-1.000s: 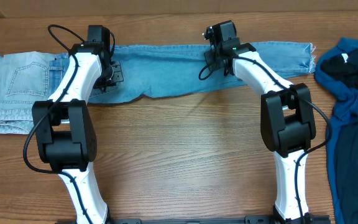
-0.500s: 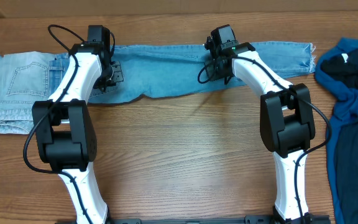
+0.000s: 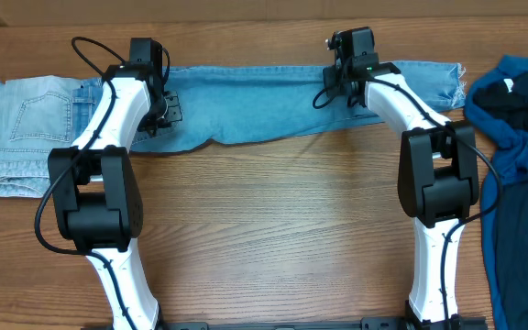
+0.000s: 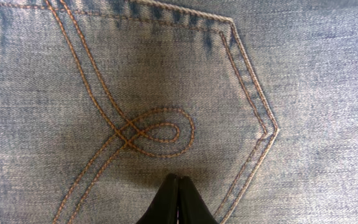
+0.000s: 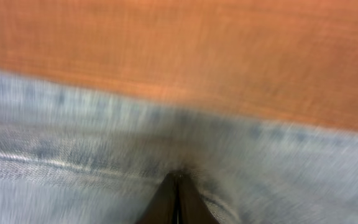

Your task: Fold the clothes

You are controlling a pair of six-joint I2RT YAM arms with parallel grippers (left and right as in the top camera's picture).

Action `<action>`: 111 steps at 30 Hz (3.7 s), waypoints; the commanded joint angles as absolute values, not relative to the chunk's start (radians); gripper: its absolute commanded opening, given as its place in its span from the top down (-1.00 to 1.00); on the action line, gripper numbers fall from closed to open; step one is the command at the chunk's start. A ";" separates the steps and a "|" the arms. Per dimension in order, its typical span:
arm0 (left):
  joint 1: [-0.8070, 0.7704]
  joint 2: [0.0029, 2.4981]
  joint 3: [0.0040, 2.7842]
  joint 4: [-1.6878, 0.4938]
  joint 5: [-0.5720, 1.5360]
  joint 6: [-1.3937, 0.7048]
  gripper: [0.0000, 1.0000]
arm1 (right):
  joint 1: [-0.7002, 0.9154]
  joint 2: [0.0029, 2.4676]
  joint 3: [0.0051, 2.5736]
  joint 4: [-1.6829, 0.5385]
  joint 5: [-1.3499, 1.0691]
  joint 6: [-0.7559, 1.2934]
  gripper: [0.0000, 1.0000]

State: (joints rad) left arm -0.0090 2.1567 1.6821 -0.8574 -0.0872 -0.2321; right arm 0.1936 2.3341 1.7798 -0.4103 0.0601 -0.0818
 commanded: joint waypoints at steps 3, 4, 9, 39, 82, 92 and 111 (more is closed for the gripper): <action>-0.010 2.172 1.697 -0.856 -0.089 -0.224 0.92 | 0.189 2.333 1.792 -0.295 0.158 -0.047 0.92; -0.010 2.172 1.697 -0.857 -0.089 -0.224 0.92 | 0.189 2.325 1.810 -0.316 0.169 -0.047 0.92; -0.010 2.172 1.697 -0.857 -0.089 -0.225 0.92 | 0.189 2.244 1.853 -0.590 0.168 -0.014 0.92; -0.007 2.172 1.697 -0.863 -0.089 -0.224 0.90 | 0.124 2.334 1.813 -0.718 -0.116 0.165 0.92; -0.007 2.172 1.697 -0.829 -0.107 -0.224 0.43 | -0.113 2.294 1.800 -0.410 -0.092 0.079 0.85; -0.007 2.172 1.697 -0.803 -0.107 -0.224 0.38 | -0.112 2.417 1.799 -0.298 -0.090 0.078 0.89; -0.007 2.172 1.697 -0.786 -0.113 -0.224 -0.19 | -0.209 2.300 2.074 -0.929 0.088 0.138 0.29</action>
